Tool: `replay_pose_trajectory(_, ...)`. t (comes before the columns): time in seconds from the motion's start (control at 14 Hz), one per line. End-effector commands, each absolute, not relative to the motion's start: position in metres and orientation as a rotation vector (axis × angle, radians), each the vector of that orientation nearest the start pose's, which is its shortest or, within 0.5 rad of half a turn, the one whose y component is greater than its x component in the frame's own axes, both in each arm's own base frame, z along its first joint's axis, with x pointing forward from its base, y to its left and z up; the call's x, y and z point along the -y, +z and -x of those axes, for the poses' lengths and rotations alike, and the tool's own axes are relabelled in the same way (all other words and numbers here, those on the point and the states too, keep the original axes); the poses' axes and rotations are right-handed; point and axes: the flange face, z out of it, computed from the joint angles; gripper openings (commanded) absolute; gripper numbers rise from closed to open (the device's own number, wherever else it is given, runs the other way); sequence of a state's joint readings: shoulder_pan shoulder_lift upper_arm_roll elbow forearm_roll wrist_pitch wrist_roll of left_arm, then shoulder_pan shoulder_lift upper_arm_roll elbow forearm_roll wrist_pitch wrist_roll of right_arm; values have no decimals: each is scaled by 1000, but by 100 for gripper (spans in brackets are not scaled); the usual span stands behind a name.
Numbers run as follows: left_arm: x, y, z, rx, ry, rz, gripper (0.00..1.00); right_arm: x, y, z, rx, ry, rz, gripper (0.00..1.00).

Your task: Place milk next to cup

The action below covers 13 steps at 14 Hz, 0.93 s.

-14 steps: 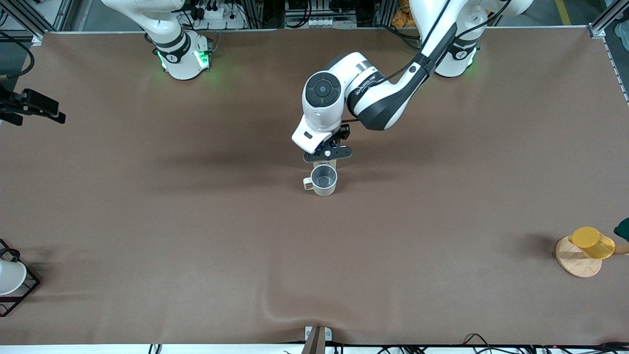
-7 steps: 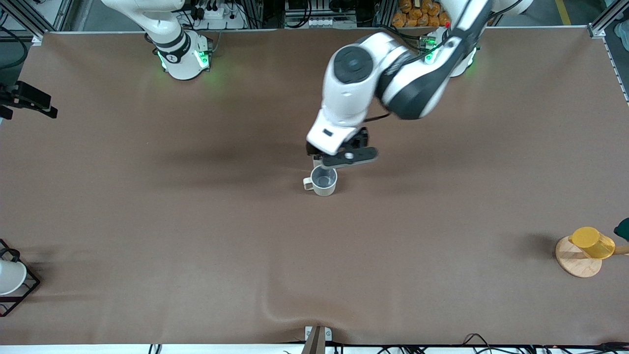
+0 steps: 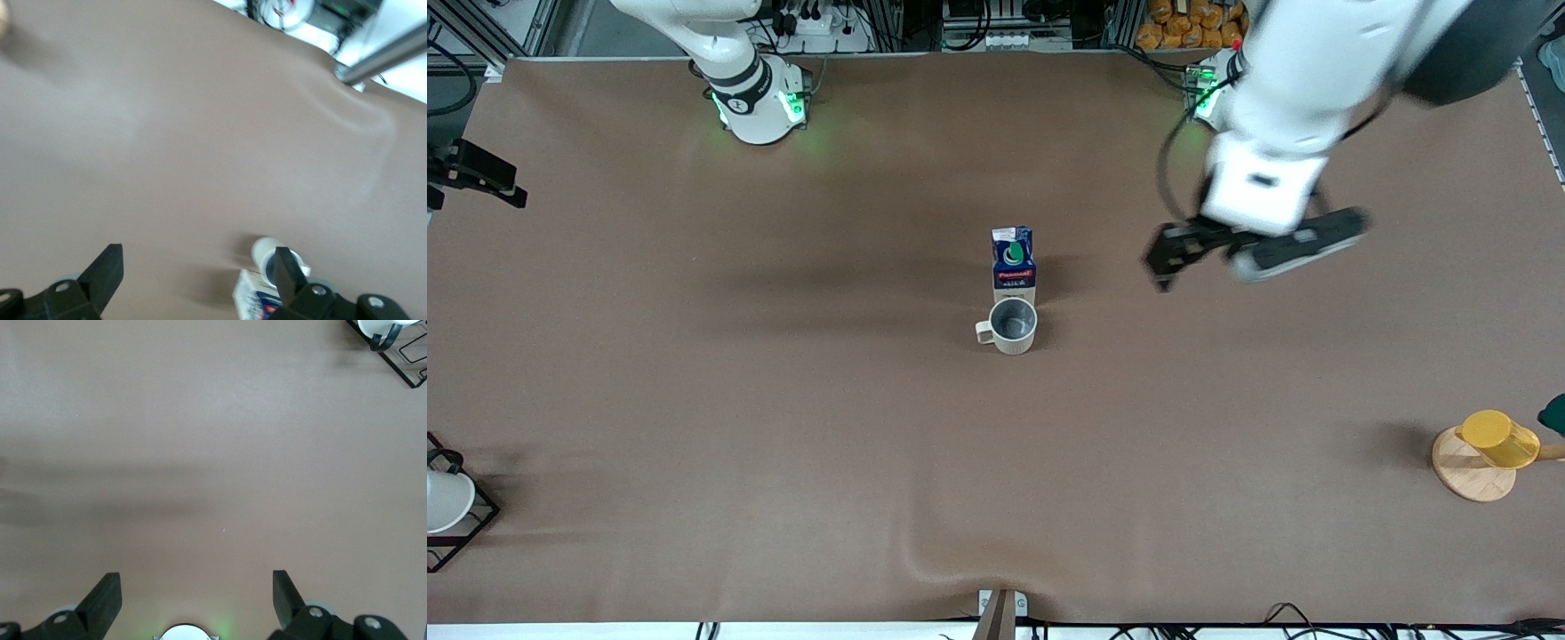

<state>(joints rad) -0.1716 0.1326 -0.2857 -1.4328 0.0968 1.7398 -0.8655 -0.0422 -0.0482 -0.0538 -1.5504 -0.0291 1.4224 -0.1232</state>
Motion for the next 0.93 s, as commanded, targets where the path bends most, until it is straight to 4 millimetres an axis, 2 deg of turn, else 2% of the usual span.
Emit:
replay_pose_trajectory(0.0,184,655,-552,644,-244,3098,100,51,650,-514,26,124,3181,100)
replay_pose_trajectory(0.21,116,667,-550,605,-181,3069,100,53,649,-513,26,129,3180,100)
replay_pose_trajectory(0.43,65,667,-552,585,-109,3114,100,53,648,-514,37,136,3201,100)
replay_pose_trajectory(0.64,57,670,-540,510,-78,3114,100,48,648,-514,51,138,3203,100)
replay_pose_trajectory(0.79,55,660,-528,483,-51,3106,100,47,650,-514,51,133,3203,100)
replay_pose_trajectory(0.86,49,656,-530,485,-68,3109,100,47,651,-514,51,128,3203,100)
